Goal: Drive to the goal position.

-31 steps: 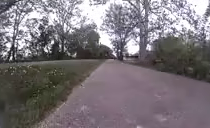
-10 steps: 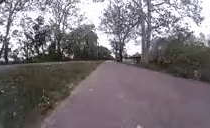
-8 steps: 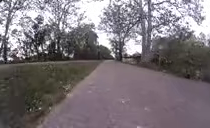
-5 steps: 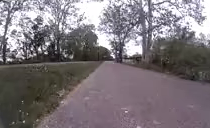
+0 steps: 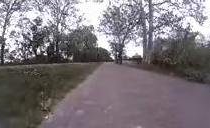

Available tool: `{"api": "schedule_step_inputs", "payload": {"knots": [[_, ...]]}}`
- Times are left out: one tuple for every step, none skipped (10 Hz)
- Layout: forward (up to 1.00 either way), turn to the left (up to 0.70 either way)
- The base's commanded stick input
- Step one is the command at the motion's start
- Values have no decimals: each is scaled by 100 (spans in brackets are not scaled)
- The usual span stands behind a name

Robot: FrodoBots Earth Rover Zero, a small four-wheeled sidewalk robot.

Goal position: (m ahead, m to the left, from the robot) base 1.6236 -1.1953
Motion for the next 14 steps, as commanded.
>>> {"api": "schedule_step_inputs", "payload": {"knots": [[100, 0], [100, 0], [100, 0], [100, 0], [100, 0], [100, 0], [100, 0], [100, 0], [100, 0], [100, 0], [100, 0], [100, 0], [100, 0], [100, 0]]}}
